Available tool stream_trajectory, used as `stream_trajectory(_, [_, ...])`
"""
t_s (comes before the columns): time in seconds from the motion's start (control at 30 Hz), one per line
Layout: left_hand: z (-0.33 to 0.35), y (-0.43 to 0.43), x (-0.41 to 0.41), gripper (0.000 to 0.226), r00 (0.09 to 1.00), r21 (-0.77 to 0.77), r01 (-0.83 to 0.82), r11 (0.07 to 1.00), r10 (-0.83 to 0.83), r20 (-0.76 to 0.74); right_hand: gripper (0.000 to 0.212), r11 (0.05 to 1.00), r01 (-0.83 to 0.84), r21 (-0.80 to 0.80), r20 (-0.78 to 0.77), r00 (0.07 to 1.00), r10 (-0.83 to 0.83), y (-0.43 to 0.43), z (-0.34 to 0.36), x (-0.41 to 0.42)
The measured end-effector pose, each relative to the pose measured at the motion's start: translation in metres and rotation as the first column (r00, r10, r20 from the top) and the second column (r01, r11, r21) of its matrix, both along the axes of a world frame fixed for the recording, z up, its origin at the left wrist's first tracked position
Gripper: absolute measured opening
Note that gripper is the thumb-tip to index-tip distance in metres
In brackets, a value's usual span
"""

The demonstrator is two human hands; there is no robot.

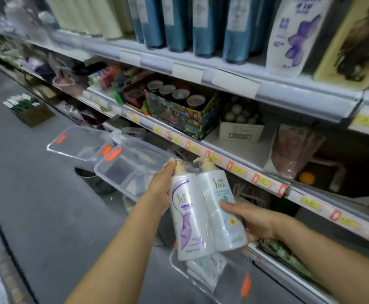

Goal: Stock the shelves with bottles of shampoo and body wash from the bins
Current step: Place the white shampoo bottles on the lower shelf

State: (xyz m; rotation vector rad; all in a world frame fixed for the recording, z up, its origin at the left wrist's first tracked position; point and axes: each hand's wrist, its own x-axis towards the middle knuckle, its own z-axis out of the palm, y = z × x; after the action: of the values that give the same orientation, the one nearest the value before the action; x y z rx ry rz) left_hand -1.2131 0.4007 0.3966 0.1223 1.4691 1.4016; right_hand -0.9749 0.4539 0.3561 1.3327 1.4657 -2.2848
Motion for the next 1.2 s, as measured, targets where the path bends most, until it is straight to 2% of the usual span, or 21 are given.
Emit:
stream_trajectory(0.07, [0.028, 0.002, 0.006, 0.041, 1.000, 0.036, 0.024, 0.999, -0.023, -0.020, 0.081, 0.996, -0.045, 0.078, -0.037, 0.998, 0.048, -0.002, 0.024, 0.005])
stream_trajectory(0.17, [0.064, 0.007, 0.013, 0.046, 0.997, 0.098, 0.052, 0.994, -0.047, -0.056, 0.073, 0.982, -0.055, 0.178, -0.072, 0.995, 0.069, -0.006, 0.060, 0.010])
stream_trajectory(0.37, [0.132, 0.017, 0.030, 0.040, 0.991, 0.212, 0.099, 0.972, -0.079, -0.104, 0.052, 0.933, 0.146, 0.329, -0.234, 0.970, -0.070, -0.006, 0.120, 0.018])
stream_trajectory(0.5, [0.165, 0.024, 0.038, 0.036, 0.984, 0.272, 0.133, 0.953, -0.094, -0.152, 0.074, 0.883, 0.191, 0.428, -0.254, 0.963, -0.085, -0.005, 0.146, 0.025])
stream_trajectory(0.67, [0.197, 0.042, 0.046, 0.023, 0.964, 0.333, 0.228, 0.915, -0.164, -0.211, 0.058, 0.816, 0.346, 0.463, -0.343, 0.919, -0.195, -0.008, 0.165, 0.030])
stream_trajectory(0.8, [0.220, 0.058, 0.059, 0.031, 0.927, 0.345, 0.341, 0.874, -0.253, -0.275, 0.082, 0.701, 0.504, 0.504, -0.399, 0.856, -0.329, -0.006, 0.173, 0.033])
stream_trajectory(0.9, [0.233, 0.070, 0.073, 0.028, 0.892, 0.356, 0.427, 0.831, -0.321, -0.319, 0.074, 0.606, 0.618, 0.501, -0.457, 0.784, -0.421, -0.007, 0.178, 0.039])
stream_trajectory(1.0, [0.246, 0.081, 0.092, 0.029, 0.855, 0.374, 0.506, 0.777, -0.394, -0.338, 0.067, 0.497, 0.740, 0.453, -0.526, 0.672, -0.521, -0.009, 0.181, 0.053])
stream_trajectory(1.13, [0.261, 0.089, 0.130, 0.033, 0.804, 0.399, 0.593, 0.699, -0.487, -0.341, 0.048, 0.352, 0.832, 0.428, -0.584, 0.553, -0.595, -0.013, 0.188, 0.085])
stream_trajectory(1.2, [0.263, 0.090, 0.151, 0.035, 0.773, 0.430, 0.634, 0.643, -0.532, -0.345, 0.050, 0.281, 0.861, 0.424, -0.607, 0.500, -0.618, -0.016, 0.192, 0.104])
